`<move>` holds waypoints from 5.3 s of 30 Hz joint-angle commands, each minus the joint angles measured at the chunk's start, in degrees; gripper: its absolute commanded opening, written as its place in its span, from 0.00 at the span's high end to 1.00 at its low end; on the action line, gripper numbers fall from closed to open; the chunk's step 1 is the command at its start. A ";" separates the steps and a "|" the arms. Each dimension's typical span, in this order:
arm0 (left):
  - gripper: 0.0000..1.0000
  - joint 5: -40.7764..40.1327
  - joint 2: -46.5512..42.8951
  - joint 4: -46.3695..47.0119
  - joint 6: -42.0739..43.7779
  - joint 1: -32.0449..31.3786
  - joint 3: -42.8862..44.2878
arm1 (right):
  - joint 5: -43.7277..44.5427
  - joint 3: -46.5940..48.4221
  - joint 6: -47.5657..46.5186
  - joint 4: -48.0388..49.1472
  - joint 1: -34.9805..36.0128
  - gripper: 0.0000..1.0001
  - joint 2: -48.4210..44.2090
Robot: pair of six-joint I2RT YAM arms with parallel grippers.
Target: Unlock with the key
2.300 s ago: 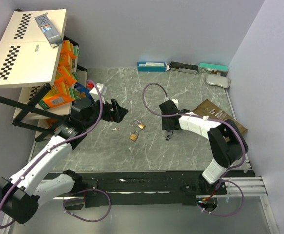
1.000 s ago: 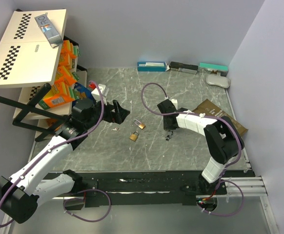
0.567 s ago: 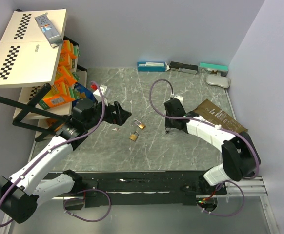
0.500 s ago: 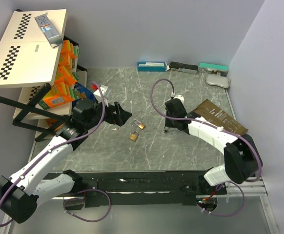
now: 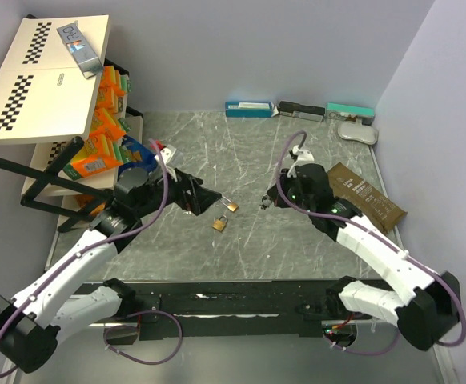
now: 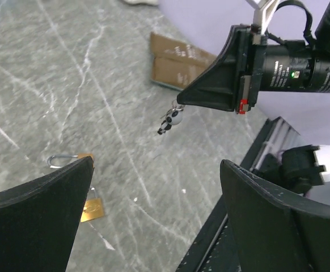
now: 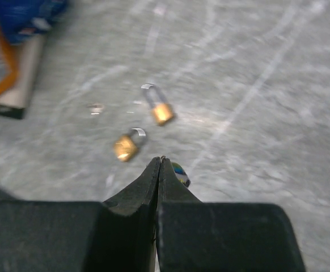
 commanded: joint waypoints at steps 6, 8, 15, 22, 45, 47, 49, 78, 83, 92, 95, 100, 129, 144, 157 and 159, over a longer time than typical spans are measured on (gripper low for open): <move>0.05 8.98 -5.13 21.77 -11.73 -1.32 -8.66 | -18.30 3.58 -1.60 1.25 0.24 1.00 -7.26; 0.07 10.38 -4.60 25.81 -11.91 -2.72 -9.54 | -22.35 4.19 -0.72 1.17 0.15 1.00 -8.93; 0.15 11.28 -3.11 29.44 -6.03 -10.71 -9.64 | -32.63 6.65 3.32 0.11 0.24 1.00 -13.50; 0.28 7.77 -1.01 29.80 -3.57 -15.20 -8.15 | -39.67 7.71 7.37 1.16 0.15 1.00 -15.61; 0.67 2.31 3.31 28.21 1.54 -22.94 -4.36 | -42.22 7.53 9.92 2.13 -0.29 1.00 -17.99; 0.71 2.22 3.05 28.47 1.36 -23.03 -4.80 | -42.22 7.45 10.01 2.04 -0.37 1.00 -17.99; 0.74 1.87 2.61 28.56 1.36 -23.03 -4.98 | -42.22 7.36 10.09 2.13 -0.37 1.00 -17.99; 0.37 2.92 1.90 30.14 1.89 -22.94 -7.88 | -42.92 6.57 11.24 2.75 -0.81 1.00 -18.78; 0.33 3.19 3.48 30.06 3.47 -23.03 -6.30 | -43.45 6.39 11.85 3.45 -0.64 1.00 -18.87; 0.40 4.06 5.77 32.34 4.00 -23.03 -4.10 | -43.45 6.22 11.85 3.28 -0.82 1.00 -19.22; 0.42 4.42 6.38 32.60 3.82 -23.03 -3.66 | -43.36 5.95 11.77 3.01 -0.73 1.00 -19.39; 0.50 4.68 6.74 33.75 3.47 -23.03 -3.57 | -43.10 6.04 11.33 2.49 -0.73 1.00 -19.66; 0.99 3.63 1.02 23.02 4.70 -23.03 -3.48 | -41.69 3.58 8.60 0.99 -1.78 1.00 -18.60; 0.99 0.12 2.69 6.51 0.57 -22.94 1.09 | -43.63 0.16 3.94 0.72 -1.78 0.90 -17.46; 0.99 -3.93 2.61 6.15 -1.63 -21.80 -3.84 | -43.63 -7.41 4.39 6.00 -1.78 1.00 -14.30; 0.99 -2.97 3.04 5.10 -1.89 -21.19 -3.14 | -43.54 -8.02 3.60 6.44 -1.87 0.94 -14.21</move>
